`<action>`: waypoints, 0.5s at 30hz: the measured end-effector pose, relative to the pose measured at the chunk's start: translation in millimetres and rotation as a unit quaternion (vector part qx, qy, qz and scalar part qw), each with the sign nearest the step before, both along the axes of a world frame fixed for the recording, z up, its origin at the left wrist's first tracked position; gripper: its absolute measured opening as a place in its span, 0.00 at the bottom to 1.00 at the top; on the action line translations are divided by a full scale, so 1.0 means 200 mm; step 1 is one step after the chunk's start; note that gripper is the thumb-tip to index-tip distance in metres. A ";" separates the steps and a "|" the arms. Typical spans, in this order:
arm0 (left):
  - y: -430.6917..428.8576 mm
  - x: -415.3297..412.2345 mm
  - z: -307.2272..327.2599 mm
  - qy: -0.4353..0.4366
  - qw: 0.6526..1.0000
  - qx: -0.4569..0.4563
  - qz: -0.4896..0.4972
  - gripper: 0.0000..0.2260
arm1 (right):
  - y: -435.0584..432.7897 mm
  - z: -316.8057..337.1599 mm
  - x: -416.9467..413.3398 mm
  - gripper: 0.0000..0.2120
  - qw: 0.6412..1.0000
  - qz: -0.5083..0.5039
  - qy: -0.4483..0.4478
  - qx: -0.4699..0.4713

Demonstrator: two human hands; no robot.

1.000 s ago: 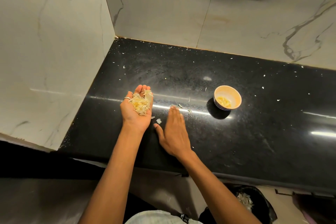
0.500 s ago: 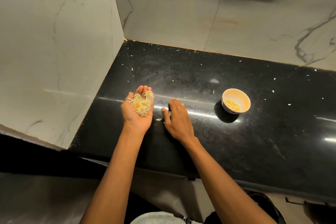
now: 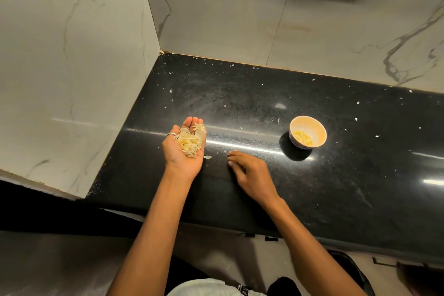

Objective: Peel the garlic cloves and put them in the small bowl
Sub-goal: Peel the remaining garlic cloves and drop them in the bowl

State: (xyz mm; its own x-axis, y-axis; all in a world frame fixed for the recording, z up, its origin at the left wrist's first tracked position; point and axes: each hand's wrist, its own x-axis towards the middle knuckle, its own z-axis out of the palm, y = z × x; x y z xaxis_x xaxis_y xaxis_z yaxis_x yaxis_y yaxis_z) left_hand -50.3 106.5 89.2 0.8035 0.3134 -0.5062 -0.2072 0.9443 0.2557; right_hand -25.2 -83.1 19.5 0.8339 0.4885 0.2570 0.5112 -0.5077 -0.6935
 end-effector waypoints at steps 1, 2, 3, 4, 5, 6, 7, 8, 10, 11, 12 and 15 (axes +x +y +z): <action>0.00 0.00 -0.01 0.002 1.000 -0.002 -0.002 0.20 | -0.04 0.03 -0.01 0.11 0.999 -0.028 0.021 0.009; -0.01 0.00 -0.01 0.002 1.000 -0.005 -0.002 0.20 | -0.09 0.05 -0.03 0.13 0.998 -0.055 0.040 0.009; -0.01 0.00 -0.02 0.002 1.000 -0.007 -0.002 0.20 | -0.13 0.06 -0.04 0.16 0.996 -0.074 0.057 0.000; -0.02 0.00 -0.02 0.002 1.000 -0.007 -0.003 0.20 | -0.17 0.07 -0.05 0.19 0.993 -0.085 0.081 -0.014; -0.02 0.00 -0.03 0.003 1.000 -0.007 -0.003 0.20 | -0.19 0.08 -0.07 0.23 0.989 -0.091 0.116 -0.033; -0.02 -0.01 -0.03 0.004 1.000 -0.006 -0.003 0.20 | -0.20 0.08 -0.08 0.26 0.983 -0.095 0.151 -0.051; -0.02 -0.01 -0.04 0.005 1.000 -0.006 -0.005 0.20 | -0.19 0.08 -0.09 0.28 0.978 -0.095 0.174 -0.064; -0.02 -0.01 -0.04 0.003 1.000 -0.007 -0.006 0.20 | -0.15 0.08 -0.10 0.27 0.976 -0.091 0.183 -0.069; -0.02 0.00 -0.04 -0.001 1.000 -0.007 -0.008 0.20 | -0.04 0.08 -0.09 0.21 0.980 -0.083 0.166 -0.073; -0.01 0.00 -0.04 -0.001 1.000 -0.006 -0.007 0.20 | 0.01 0.08 -0.07 0.18 0.982 -0.084 0.152 -0.073; -0.01 0.00 -0.03 0.000 1.000 -0.005 -0.007 0.20 | 0.06 0.08 -0.05 0.16 0.982 -0.089 0.146 -0.077; 0.00 -0.01 -0.02 0.002 1.000 -0.001 -0.003 0.20 | 0.10 0.10 0.02 0.20 0.983 -0.089 0.141 -0.083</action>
State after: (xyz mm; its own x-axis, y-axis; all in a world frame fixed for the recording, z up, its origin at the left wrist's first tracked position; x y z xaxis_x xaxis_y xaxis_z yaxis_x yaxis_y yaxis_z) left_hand -51.6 107.4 84.5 0.8035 0.3072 -0.5100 -0.2004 0.9461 0.2543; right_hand -20.9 -63.1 38.6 0.9366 0.3441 -0.0668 0.2038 -0.6898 -0.6947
